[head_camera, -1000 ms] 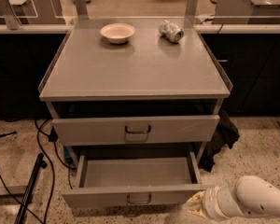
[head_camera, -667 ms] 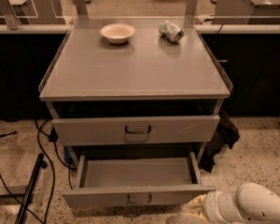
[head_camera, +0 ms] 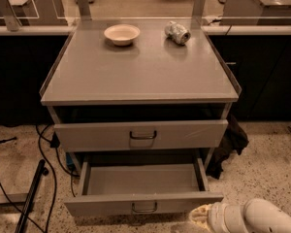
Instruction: Close middle drawer
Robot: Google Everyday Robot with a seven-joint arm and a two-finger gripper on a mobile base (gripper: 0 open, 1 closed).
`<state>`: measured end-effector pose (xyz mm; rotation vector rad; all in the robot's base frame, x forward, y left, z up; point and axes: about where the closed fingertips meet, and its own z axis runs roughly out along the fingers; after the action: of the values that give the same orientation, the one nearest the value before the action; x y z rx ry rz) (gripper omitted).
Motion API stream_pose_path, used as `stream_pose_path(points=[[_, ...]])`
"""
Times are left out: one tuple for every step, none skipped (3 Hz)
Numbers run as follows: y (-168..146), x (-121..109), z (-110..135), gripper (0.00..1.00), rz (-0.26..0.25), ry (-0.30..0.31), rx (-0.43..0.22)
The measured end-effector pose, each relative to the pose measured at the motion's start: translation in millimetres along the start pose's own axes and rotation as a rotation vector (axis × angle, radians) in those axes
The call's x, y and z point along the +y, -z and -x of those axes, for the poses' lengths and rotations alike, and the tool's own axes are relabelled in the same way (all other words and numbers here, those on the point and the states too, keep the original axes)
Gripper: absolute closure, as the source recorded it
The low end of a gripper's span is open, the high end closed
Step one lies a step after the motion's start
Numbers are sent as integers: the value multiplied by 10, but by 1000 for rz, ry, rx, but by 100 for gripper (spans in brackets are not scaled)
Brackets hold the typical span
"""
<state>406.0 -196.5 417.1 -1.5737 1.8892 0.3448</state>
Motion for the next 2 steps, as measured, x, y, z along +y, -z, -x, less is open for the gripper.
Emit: stream_pose_path(points=[[-151, -56, -27, 100, -50, 57, -40], [-265, -117, -40, 100, -99, 110, -68]])
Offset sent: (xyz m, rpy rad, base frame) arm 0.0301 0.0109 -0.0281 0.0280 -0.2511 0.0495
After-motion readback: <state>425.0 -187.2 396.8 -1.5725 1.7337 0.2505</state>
